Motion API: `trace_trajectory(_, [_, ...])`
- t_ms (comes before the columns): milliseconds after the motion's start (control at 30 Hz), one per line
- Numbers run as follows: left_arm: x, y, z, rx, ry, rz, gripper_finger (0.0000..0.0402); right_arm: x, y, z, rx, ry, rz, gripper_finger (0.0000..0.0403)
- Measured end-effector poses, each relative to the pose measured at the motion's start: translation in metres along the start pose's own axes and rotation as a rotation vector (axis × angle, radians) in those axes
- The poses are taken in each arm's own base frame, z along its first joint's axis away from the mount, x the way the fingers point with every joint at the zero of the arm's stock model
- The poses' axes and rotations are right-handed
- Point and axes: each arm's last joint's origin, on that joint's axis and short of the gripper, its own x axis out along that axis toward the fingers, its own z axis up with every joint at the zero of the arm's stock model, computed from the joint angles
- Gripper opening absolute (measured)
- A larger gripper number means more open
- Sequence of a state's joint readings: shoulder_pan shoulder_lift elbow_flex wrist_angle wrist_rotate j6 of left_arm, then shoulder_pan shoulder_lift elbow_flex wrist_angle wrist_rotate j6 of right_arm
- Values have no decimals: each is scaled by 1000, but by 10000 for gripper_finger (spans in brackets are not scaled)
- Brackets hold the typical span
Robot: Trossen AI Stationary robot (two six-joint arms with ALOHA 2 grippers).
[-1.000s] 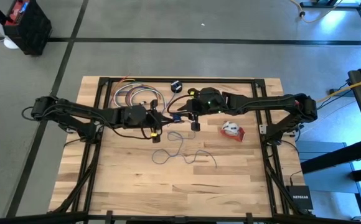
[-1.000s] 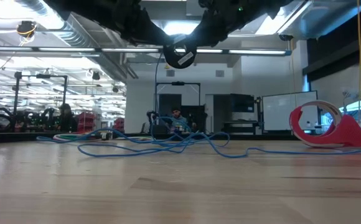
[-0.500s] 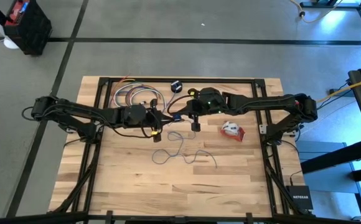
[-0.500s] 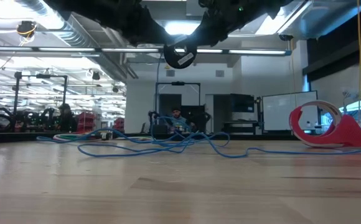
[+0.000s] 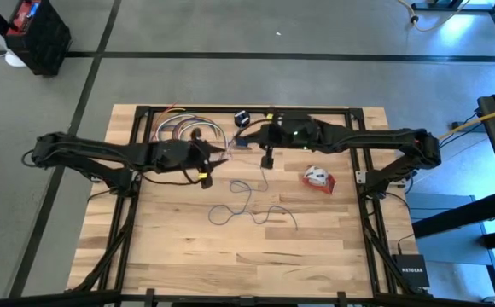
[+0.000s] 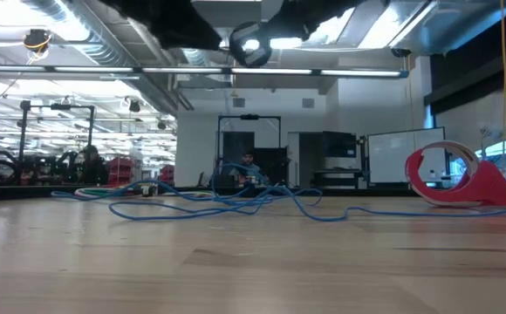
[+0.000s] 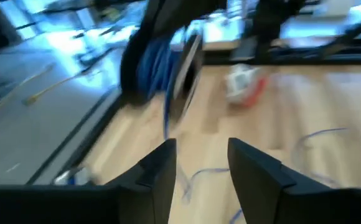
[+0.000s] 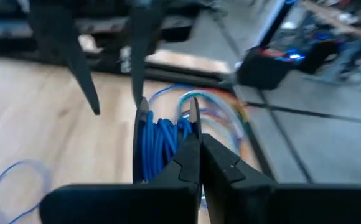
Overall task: Coil cords
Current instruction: Coil the blue wire onto the spool
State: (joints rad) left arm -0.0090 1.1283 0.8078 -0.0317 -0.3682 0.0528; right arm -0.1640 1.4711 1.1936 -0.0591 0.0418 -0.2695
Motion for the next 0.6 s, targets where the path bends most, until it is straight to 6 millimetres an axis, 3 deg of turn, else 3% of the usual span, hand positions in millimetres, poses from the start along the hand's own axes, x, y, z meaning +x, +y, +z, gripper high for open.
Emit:
trace_trajectory(133, [-1,4,-8,-13,62,129,132,-10,-5,7,15,-19,-96,4])
trace_trajectory(600, [57,11,-31,-54,-60,237,129,-16,-10,17,55,-92,-197,4])
